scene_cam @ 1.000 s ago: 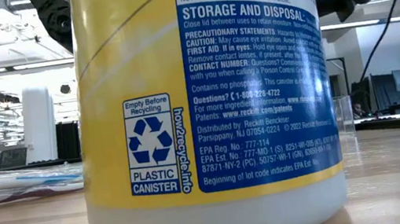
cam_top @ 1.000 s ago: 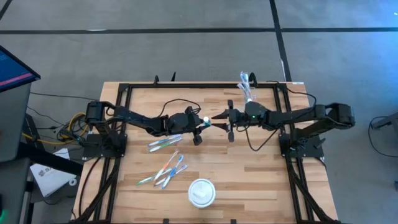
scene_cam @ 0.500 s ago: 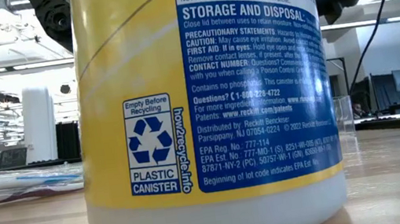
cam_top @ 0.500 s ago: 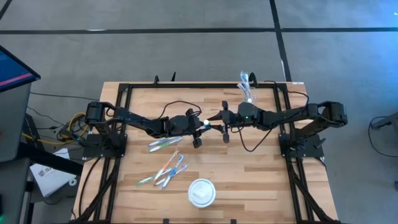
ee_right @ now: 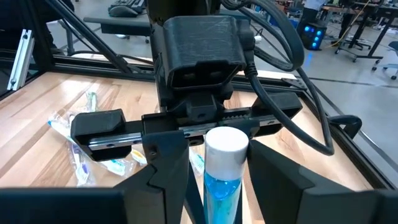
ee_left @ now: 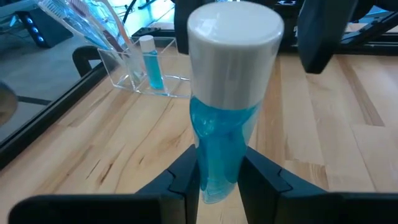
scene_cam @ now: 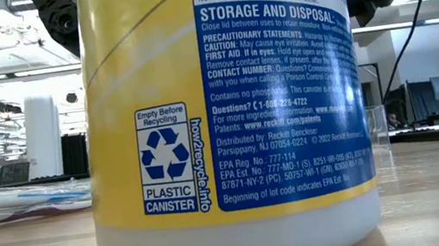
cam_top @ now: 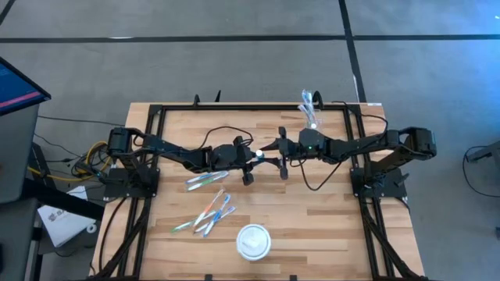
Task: Pick & Place toothbrushing station
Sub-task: Put the blue mouthwash into the transparent organizer
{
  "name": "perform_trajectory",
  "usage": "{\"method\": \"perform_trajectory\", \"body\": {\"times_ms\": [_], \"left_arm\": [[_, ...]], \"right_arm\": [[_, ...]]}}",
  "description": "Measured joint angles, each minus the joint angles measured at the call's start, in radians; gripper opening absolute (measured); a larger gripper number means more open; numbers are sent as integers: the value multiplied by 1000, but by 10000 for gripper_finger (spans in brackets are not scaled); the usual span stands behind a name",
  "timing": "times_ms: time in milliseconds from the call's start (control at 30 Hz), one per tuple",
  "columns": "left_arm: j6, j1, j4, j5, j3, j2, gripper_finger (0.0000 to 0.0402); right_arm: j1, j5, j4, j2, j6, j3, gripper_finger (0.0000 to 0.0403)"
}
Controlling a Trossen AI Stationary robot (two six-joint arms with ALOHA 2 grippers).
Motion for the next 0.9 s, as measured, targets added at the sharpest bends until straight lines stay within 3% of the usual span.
{"method": "perform_trajectory", "body": {"times_ms": [300, 500, 900], "left_arm": [[0, 0, 5, 0, 0, 0, 81], [0, 1, 6, -1, 0, 0, 81], [0, -1, -22, 1, 0, 0, 81]], "right_arm": [[-1, 0, 13, 0, 0, 0, 153], [-1, -1, 66, 84, -3, 30, 156], [6, -2, -41, 87, -24, 96, 131]]}}
